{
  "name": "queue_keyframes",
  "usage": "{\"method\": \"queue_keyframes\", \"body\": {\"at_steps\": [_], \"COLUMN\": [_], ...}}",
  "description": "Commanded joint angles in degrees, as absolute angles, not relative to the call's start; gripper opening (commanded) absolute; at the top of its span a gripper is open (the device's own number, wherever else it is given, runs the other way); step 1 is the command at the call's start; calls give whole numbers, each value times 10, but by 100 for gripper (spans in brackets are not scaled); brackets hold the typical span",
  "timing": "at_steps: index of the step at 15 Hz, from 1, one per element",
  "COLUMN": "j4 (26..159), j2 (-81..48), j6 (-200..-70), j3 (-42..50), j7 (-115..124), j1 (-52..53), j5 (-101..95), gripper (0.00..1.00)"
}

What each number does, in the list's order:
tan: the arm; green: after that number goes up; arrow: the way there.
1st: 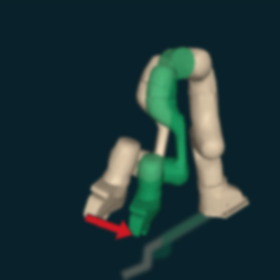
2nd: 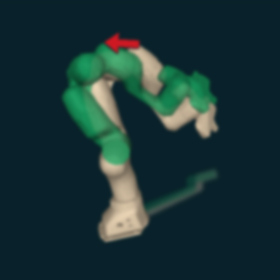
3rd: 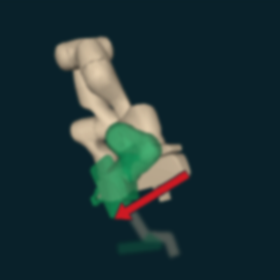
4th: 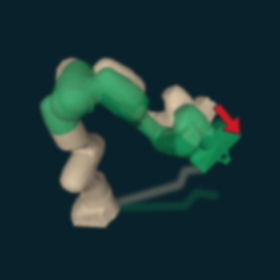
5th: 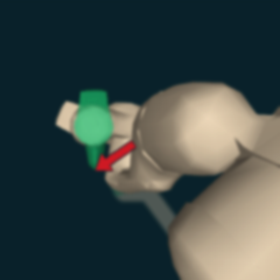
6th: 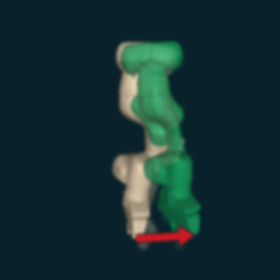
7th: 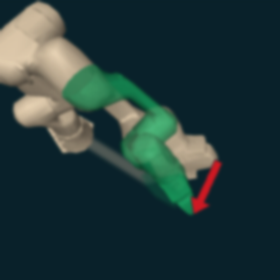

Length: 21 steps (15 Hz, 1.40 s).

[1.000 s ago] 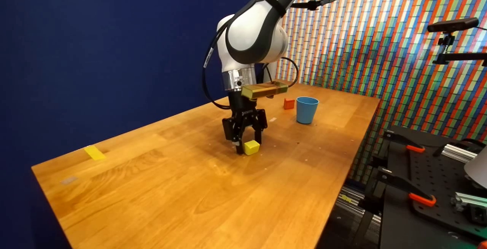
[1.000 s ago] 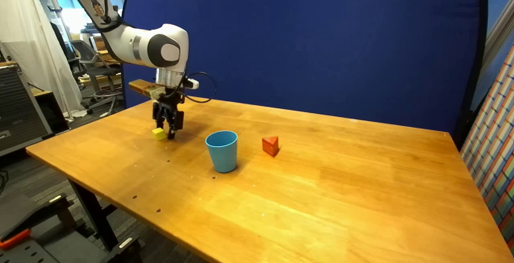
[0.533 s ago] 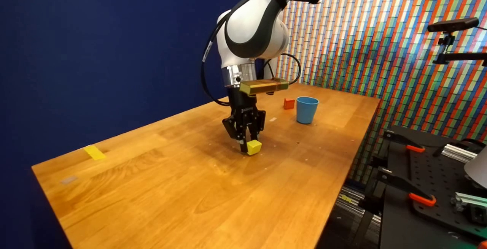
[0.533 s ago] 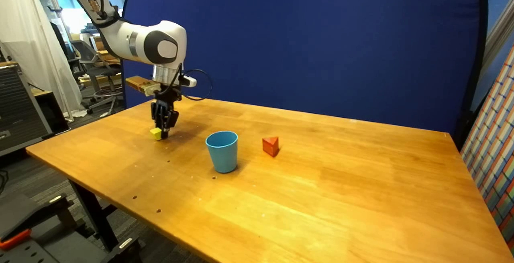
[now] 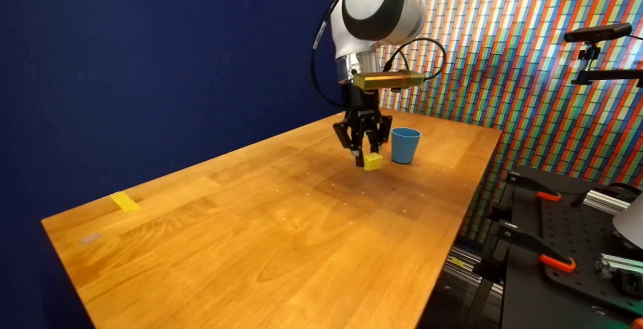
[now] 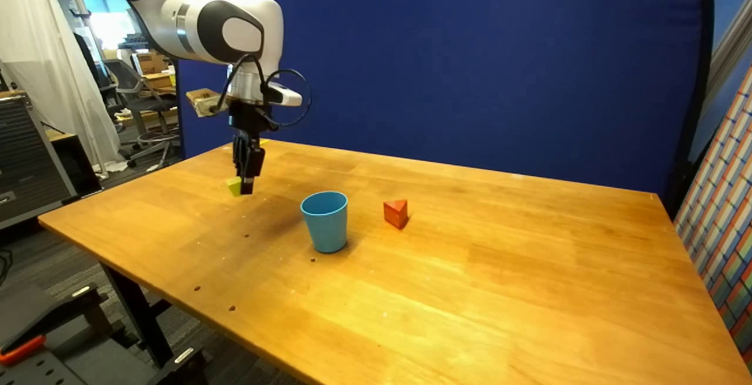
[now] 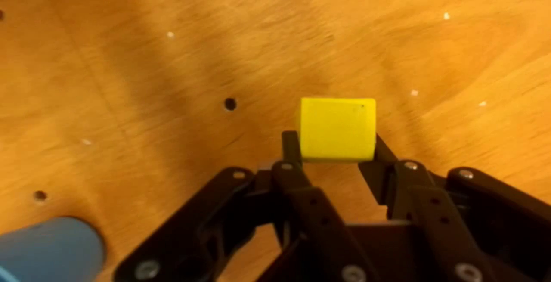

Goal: Pick up the yellow block from the table and put it in the light blue cup.

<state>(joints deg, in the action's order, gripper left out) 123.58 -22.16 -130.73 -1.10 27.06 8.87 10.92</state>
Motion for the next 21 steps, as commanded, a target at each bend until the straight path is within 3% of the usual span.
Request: {"method": "queue_keyframes", "body": {"at_steps": [1,7,21], "j4": [1329,1352,1239], "j2": [-106,-68,-159], "j6": [-1310,-1310,-1274], "j3": [21,66,91], "j7": [312,386,376], "j1": [68,15,-43], "j5": [103,70,61], "gripper": [14,14,14]}}
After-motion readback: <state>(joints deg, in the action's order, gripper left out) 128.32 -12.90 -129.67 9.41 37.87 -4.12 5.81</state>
